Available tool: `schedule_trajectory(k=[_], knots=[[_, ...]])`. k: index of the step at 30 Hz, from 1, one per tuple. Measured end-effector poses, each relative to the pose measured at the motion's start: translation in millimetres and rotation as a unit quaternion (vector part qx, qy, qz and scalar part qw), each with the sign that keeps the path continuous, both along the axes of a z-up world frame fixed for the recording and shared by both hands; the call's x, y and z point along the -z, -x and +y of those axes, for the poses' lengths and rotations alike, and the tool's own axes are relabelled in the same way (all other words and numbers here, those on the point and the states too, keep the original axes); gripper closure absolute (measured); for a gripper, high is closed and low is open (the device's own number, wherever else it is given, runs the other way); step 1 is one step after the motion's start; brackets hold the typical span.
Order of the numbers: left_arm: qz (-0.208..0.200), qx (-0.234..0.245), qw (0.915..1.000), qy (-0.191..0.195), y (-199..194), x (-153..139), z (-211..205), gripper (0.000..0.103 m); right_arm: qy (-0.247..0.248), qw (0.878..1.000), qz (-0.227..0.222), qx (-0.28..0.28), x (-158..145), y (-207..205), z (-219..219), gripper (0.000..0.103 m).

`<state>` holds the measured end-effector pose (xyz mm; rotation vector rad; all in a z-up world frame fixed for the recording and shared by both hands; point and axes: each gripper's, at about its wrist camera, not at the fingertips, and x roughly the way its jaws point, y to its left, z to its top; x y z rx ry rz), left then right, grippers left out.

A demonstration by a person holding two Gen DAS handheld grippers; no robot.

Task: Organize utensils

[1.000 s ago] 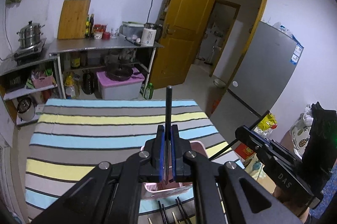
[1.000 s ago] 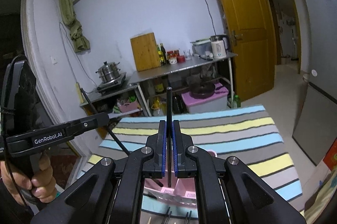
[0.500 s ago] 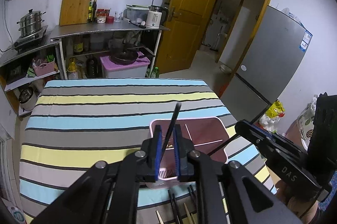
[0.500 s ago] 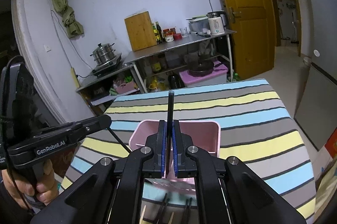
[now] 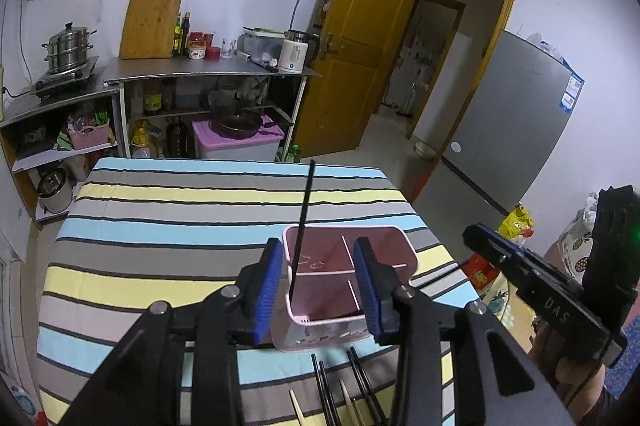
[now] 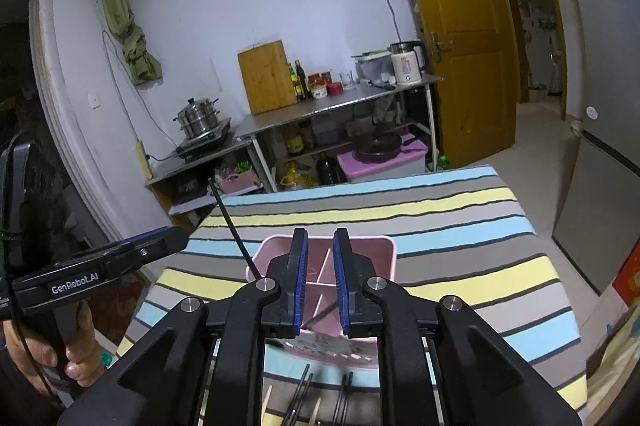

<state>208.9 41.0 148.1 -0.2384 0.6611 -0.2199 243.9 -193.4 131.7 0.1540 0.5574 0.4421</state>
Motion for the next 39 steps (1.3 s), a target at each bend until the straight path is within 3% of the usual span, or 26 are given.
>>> schedule_trajectory(k=[10,22,33,39], knots=[[-0.006,0.006,1.0,0.004,46,13,-2,0.064,-0.008,1.0,0.001,0.006,12,46,-29,0.09],[0.062,0.016,0.9979,0.009,92,86,-14,0.064,0.007,0.998,0.057,-0.015,69,88,-34,0.09],[0.129,0.013,0.9915,0.007,90,141,-24,0.065,0.016,0.994,0.106,-0.029,106,90,-21,0.09],[0.159,0.01,0.9872,0.005,75,164,-30,0.07,0.022,0.992,0.122,-0.036,120,86,-17,0.09]])
